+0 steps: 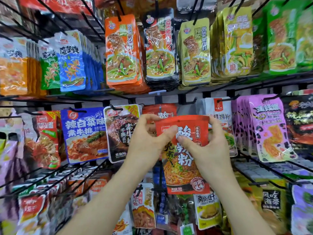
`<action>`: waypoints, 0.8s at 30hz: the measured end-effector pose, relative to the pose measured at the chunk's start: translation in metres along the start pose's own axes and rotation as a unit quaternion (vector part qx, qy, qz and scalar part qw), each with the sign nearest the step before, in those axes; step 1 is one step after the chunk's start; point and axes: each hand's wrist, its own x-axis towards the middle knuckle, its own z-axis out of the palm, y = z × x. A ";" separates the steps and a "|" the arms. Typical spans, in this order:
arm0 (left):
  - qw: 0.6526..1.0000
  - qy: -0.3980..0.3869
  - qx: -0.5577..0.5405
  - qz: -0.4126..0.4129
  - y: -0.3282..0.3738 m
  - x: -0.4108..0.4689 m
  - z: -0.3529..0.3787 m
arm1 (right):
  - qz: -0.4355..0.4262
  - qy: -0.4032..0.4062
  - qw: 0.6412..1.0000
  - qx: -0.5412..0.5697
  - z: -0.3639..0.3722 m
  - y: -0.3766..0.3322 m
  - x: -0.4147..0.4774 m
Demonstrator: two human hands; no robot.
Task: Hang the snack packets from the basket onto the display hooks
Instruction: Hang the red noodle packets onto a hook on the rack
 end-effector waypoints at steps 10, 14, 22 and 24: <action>0.998 0.046 -0.017 -0.049 -0.002 -0.007 -0.023 | 0.127 -0.093 0.979 0.127 0.001 -0.016 0.002; 0.998 -0.023 0.004 -0.062 -0.002 -0.010 -0.039 | 0.129 -0.088 0.983 0.095 -0.002 -0.023 0.011; 0.991 0.091 0.060 0.079 0.015 -0.006 -0.073 | -0.052 -0.032 0.998 -0.015 0.026 -0.029 0.026; 0.982 0.096 0.120 0.112 0.015 -0.004 -0.067 | -0.091 -0.011 0.995 -0.040 0.037 -0.029 0.031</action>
